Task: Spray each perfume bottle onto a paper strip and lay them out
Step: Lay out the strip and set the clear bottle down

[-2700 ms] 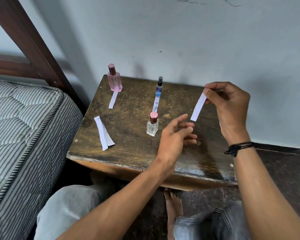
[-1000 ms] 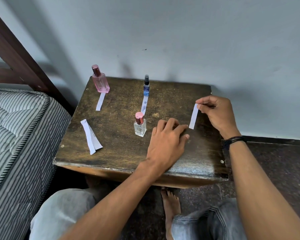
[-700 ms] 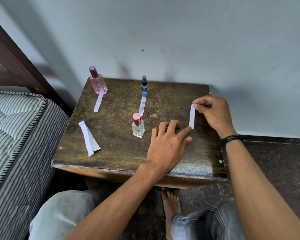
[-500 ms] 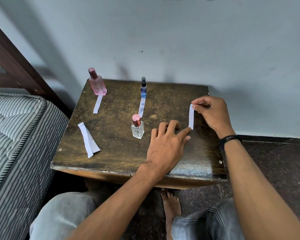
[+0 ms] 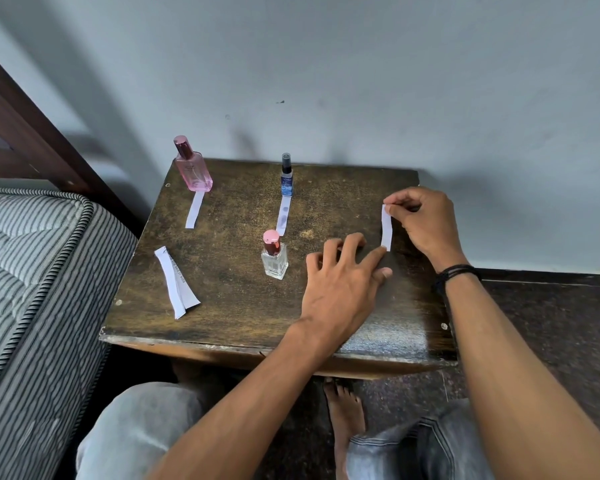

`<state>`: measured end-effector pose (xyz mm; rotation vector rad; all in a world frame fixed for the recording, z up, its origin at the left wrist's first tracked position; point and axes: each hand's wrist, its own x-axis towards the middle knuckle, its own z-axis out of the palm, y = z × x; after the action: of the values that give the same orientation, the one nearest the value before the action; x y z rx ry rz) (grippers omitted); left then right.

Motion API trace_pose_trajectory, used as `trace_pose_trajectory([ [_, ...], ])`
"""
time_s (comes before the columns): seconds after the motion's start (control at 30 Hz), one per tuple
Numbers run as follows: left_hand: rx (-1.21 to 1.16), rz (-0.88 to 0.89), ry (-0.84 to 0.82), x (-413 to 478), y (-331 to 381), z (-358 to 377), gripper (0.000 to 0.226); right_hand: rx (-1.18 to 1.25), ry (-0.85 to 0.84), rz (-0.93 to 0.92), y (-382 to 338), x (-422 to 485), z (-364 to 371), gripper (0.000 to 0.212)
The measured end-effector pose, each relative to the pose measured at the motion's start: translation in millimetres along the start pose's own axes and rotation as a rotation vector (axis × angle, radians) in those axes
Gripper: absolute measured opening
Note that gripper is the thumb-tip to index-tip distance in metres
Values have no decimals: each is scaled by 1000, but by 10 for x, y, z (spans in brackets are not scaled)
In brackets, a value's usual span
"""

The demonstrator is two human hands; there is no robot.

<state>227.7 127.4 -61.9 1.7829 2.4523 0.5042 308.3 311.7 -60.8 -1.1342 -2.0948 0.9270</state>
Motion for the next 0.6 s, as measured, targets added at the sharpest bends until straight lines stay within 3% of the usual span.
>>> trace_pose_trajectory([
  [0.6, 7, -33, -26, 103, 11, 36, 49, -58, 25, 2, 52, 143, 62, 10],
])
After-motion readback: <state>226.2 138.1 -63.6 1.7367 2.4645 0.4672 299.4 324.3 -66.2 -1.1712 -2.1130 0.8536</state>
